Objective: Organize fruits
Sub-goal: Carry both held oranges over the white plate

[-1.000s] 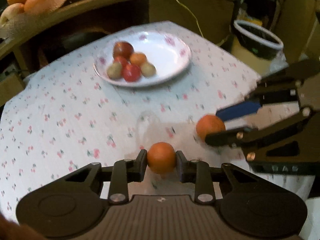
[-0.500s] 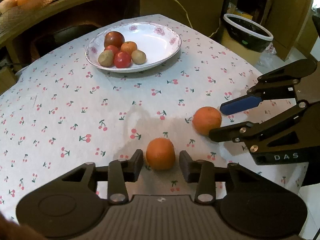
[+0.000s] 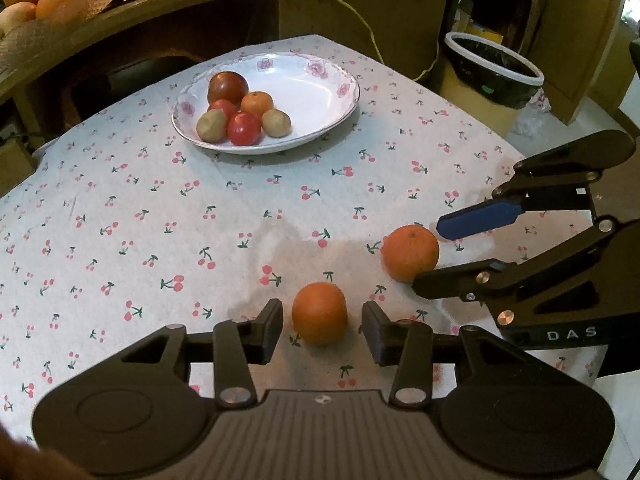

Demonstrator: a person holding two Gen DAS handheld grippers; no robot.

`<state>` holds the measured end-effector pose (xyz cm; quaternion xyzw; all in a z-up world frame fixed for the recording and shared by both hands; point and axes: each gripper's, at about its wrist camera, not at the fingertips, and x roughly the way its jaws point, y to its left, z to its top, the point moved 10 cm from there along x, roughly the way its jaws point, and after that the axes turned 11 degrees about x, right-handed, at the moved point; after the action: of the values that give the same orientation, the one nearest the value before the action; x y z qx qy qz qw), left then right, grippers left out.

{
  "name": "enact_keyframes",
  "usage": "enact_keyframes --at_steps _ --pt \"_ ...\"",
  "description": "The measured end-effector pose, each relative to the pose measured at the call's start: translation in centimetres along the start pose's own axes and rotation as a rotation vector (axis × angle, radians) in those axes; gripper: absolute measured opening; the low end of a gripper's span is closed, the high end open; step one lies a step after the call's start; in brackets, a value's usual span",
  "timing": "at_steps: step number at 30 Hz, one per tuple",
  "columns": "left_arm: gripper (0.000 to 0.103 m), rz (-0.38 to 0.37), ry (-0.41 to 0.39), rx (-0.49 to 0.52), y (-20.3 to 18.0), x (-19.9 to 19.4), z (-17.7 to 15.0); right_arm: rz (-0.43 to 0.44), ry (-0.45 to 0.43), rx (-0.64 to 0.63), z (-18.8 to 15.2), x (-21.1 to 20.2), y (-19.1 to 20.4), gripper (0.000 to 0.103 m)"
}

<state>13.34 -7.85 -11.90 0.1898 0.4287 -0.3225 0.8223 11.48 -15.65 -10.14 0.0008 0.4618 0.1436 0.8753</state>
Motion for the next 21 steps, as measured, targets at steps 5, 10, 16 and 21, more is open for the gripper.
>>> enact_keyframes --at_steps 5,10,16,21 --pt "0.049 0.004 0.009 -0.004 0.1 0.4 -0.2 0.017 0.0 -0.01 0.2 0.5 0.4 0.043" --pt "0.048 0.013 0.009 -0.014 0.3 0.7 -0.1 0.017 0.017 -0.003 0.2 1.1 0.2 0.043" --pt "0.04 0.007 0.008 -0.017 0.1 0.7 0.1 0.016 0.044 0.015 0.0 1.4 0.0 0.036" --pt "0.035 0.002 0.015 -0.018 -0.1 0.7 0.2 0.01 0.048 0.019 0.1 1.4 0.1 0.035"
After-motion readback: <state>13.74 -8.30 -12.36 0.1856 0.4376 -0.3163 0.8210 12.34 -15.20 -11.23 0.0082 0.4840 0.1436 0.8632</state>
